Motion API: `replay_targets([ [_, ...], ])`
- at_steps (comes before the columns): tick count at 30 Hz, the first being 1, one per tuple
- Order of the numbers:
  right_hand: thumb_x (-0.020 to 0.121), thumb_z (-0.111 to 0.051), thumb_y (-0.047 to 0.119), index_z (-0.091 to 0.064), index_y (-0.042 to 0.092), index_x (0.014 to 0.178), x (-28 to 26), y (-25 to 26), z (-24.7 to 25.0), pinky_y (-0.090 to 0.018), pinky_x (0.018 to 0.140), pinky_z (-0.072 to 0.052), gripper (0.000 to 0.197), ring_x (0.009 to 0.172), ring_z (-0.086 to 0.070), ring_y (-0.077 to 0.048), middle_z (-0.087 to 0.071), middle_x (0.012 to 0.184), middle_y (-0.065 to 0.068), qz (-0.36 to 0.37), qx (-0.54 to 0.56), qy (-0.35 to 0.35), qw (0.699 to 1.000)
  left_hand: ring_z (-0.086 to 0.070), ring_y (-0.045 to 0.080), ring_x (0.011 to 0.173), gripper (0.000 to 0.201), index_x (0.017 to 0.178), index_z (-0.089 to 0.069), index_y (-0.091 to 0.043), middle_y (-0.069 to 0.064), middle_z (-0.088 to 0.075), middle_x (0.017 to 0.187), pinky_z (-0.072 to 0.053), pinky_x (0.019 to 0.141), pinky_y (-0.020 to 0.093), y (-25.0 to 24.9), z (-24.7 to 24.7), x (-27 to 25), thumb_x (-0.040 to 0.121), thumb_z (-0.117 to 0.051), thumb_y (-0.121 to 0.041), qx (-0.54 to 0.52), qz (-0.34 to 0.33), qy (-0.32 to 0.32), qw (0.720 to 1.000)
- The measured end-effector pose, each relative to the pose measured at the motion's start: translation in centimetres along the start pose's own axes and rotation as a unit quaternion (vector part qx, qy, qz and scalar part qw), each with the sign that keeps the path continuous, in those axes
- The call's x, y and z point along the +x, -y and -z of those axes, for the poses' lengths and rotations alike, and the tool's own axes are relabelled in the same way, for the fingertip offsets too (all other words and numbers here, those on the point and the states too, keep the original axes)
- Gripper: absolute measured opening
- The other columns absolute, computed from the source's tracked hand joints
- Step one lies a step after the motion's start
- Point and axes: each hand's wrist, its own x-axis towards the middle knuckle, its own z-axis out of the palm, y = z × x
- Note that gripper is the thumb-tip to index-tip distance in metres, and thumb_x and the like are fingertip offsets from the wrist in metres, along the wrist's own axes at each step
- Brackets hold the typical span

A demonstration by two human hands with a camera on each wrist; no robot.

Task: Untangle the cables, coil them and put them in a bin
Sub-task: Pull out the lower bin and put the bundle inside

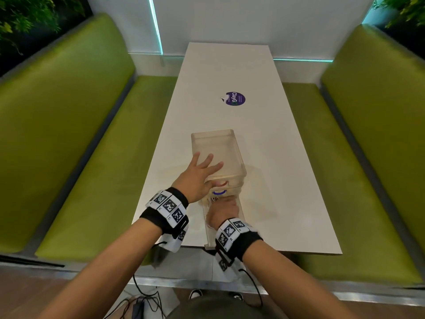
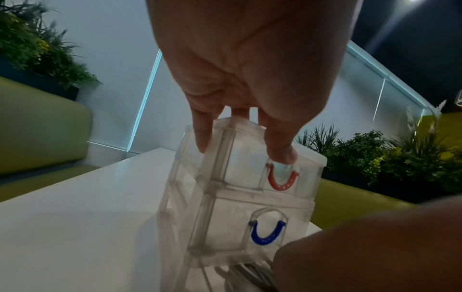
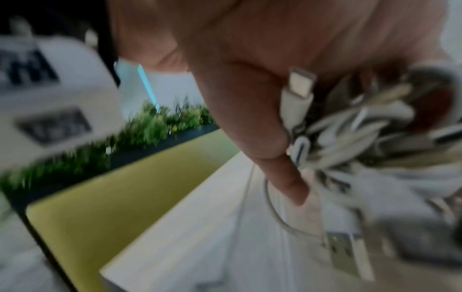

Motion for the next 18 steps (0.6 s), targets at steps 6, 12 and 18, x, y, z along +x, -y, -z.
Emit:
replay_targets([
  [6, 0.094, -0.052, 0.034, 0.002, 0.0, 0.148, -2.8, -4.1, -0.2, -0.045, 0.119, -0.008, 0.084, 0.145, 0.003, -0.041, 0.004, 0.155, -0.026, 0.176, 0.063, -0.018, 0.982, 0.009, 0.032, 0.147, 0.056, 0.148, -0.026, -0.032, 0.002, -0.013, 0.161, -0.01, 0.118, 0.041, 0.1, -0.4, 0.1, 0.096, -0.045, -0.042, 0.0, -0.008, -0.013, 1.0],
  [12, 0.092, -0.032, 0.063, -0.006, 0.018, 0.151, -4.5, -7.5, -3.7, -0.058, 0.112, 0.01, 0.079, 0.146, 0.002, -0.04, 0.002, 0.158, -0.02, 0.297, -0.096, -0.085, 0.946, 0.009, 0.032, 0.147, 0.056, 0.148, -0.026, -0.032, 0.002, -0.013, 0.161, -0.01, 0.118, 0.042, 0.1, -0.2, 0.0, 0.096, -0.046, -0.041, -0.003, -0.011, -0.013, 1.0],
  [18, 0.081, -0.063, 0.053, 0.009, 0.02, 0.151, -3.2, -8.5, -4.4, -0.051, 0.118, 0.008, 0.105, 0.146, 0.013, -0.035, 0.012, 0.158, -0.017, 0.328, -0.137, -0.046, 0.934, 0.01, 0.031, 0.147, 0.057, 0.149, -0.023, -0.034, 0.0, -0.011, 0.161, -0.014, 0.118, 0.043, -0.2, 0.4, -0.1, 0.097, -0.044, -0.043, 0.009, 0.003, 0.011, 1.0],
])
